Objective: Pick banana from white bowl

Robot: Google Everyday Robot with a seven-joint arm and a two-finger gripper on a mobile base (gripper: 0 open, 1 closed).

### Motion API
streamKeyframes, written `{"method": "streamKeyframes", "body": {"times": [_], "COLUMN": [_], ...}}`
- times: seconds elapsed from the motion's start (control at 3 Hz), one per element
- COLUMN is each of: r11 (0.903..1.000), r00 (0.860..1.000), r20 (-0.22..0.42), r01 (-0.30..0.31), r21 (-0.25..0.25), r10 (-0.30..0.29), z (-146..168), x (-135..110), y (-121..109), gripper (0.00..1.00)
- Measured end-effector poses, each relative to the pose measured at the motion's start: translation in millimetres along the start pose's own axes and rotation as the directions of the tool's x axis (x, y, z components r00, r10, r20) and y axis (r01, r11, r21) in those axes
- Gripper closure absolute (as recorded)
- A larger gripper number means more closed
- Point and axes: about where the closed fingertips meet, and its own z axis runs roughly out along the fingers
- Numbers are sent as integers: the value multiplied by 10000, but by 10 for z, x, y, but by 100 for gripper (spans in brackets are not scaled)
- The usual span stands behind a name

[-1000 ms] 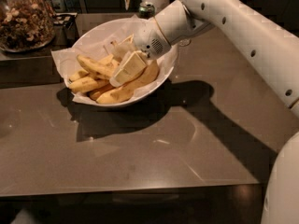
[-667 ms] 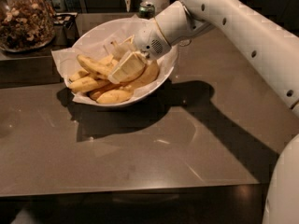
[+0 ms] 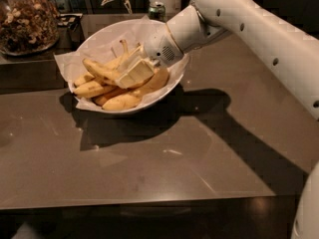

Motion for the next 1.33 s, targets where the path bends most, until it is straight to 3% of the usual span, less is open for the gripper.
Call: {"method": "streamKeyframes", "body": {"times": [0.33, 0.67, 1.0, 1.33], "r11": [9999, 9989, 9962, 9911], "r00": [10000, 9999, 9999, 9962], "r20": [-8, -28, 10, 253], "r01": [-76, -117, 169, 798], "r21": [74, 448, 860, 1064], "r10": [76, 119, -170, -829], "z": [-17, -71, -199, -385], "x": [5, 60, 18, -131], "y": [9, 44, 78, 119], "gripper": [100, 100, 100, 100]}}
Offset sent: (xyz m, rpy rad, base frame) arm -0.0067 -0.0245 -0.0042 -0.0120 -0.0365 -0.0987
